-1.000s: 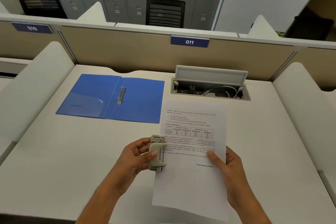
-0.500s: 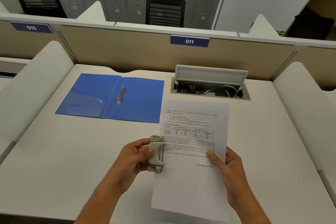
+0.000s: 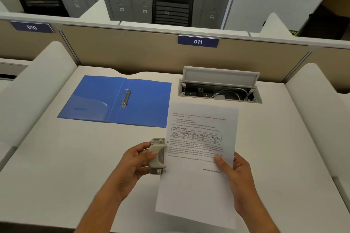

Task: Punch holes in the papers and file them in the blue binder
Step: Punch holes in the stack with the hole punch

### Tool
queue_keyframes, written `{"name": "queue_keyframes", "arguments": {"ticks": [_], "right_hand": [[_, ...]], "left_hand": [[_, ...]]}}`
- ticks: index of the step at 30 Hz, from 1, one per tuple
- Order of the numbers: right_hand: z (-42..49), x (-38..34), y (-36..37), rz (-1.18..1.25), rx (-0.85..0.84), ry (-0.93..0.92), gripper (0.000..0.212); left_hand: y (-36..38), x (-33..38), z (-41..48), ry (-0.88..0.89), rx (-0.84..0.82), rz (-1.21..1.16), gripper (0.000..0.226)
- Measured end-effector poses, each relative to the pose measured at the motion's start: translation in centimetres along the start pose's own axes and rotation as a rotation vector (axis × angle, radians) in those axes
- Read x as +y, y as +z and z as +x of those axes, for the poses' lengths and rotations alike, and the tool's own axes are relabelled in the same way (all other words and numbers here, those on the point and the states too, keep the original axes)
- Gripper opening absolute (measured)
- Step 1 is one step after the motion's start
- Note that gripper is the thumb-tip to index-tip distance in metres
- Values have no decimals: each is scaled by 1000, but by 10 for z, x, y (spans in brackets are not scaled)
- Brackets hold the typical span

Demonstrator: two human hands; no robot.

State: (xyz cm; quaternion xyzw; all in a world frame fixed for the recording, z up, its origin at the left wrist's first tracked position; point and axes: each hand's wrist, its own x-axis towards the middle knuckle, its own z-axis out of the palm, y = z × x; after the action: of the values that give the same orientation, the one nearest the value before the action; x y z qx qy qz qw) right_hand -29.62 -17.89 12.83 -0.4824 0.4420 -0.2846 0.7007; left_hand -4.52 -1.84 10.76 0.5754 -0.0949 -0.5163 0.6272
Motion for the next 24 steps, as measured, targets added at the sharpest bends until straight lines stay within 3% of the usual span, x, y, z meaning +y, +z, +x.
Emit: {"name": "queue_keyframes", "arguments": {"ticks": [6,14,24], "right_hand": [[5,-4,-3,28,26,-7,28],[12,-4,1,-1,4,13,28],[26,0,5,-32,28,54,26]], "left_hand": [[-52,-8,12,26,132,70,38],[-142,-53,36,-96,598,521,47],[-174,-53,40,-96,782,746,41]]}}
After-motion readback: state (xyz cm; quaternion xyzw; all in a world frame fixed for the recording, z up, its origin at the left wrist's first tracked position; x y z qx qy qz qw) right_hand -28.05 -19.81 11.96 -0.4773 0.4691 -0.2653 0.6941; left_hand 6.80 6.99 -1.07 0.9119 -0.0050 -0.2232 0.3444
